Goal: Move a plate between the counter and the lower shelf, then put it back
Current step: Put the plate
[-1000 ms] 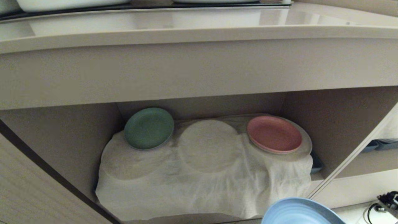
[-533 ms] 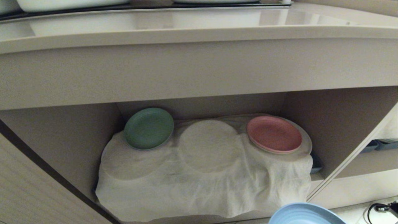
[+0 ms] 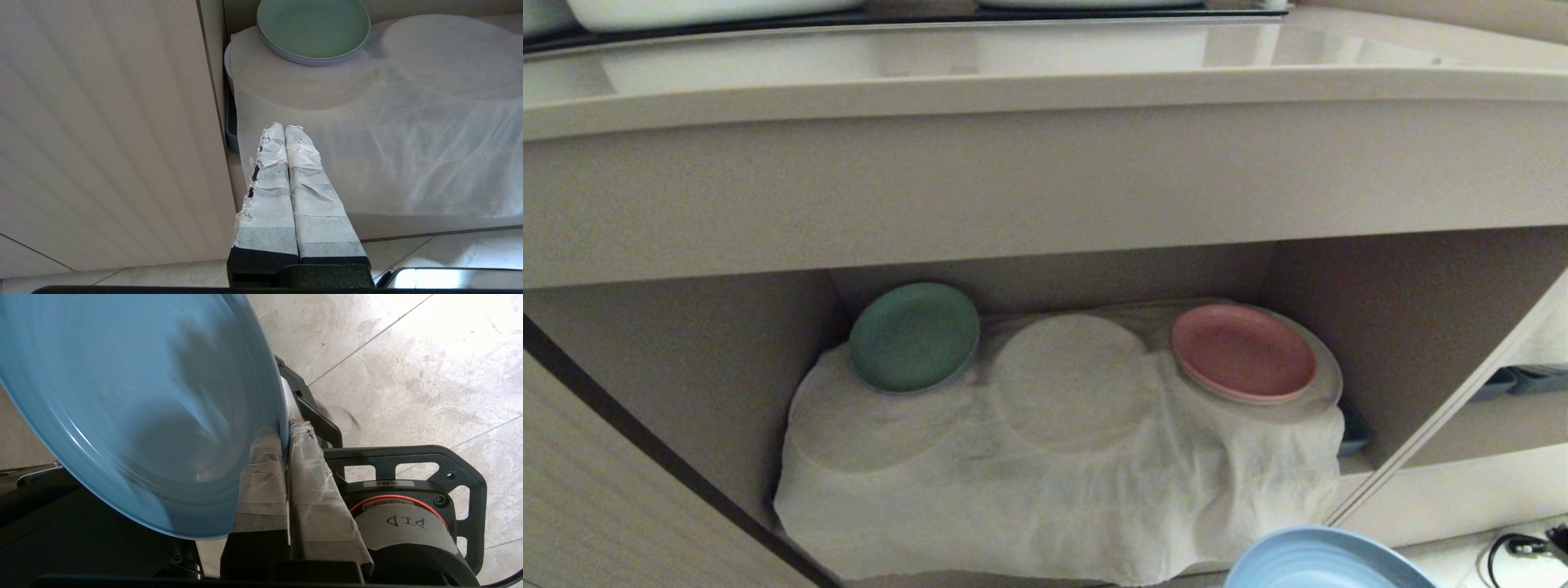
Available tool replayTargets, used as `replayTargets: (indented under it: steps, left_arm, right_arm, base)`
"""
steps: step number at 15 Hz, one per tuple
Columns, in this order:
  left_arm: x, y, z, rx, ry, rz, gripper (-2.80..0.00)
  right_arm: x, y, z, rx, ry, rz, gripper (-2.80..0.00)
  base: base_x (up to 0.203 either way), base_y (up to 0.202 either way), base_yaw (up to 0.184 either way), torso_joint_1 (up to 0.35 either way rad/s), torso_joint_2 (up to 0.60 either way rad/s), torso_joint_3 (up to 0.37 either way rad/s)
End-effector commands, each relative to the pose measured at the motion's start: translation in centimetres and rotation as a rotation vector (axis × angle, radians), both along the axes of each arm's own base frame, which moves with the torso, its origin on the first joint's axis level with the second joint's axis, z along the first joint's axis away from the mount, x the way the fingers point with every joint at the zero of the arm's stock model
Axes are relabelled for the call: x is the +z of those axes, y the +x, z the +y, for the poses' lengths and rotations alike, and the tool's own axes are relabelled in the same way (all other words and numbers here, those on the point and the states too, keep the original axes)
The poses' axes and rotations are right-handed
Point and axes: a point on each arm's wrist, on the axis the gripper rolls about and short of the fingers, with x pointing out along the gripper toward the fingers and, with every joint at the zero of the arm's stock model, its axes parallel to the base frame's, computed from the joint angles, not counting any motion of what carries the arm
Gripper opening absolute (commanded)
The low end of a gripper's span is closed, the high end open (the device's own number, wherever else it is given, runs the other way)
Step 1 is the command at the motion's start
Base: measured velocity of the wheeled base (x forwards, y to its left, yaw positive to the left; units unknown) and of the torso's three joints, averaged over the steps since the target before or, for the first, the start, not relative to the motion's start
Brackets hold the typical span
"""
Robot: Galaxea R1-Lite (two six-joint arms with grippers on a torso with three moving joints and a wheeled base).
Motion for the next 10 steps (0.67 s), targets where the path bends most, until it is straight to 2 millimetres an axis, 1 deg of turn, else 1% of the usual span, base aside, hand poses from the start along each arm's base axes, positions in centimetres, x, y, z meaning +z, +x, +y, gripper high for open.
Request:
replayTargets:
  steps: [1,10]
  left_arm:
    - [-0.01,0.0,0.0,0.0,-0.001,0.0,-2.8]
    - [-0.01,0.0,0.0,0.0,-0.001,0.0,-2.8]
  right_arm:
    - [0.05,0.11,0.06,-0.005,-0.001,0.004,-2.8]
    - [0.39,0.36,0.2,-0.005,0.011,-0.015,-2.8]
  base:
    - [0.0,0.0,0.0,0.0,0.0,0.0]
    - [0.0,0.0,0.0,0.0,0.0,0.0]
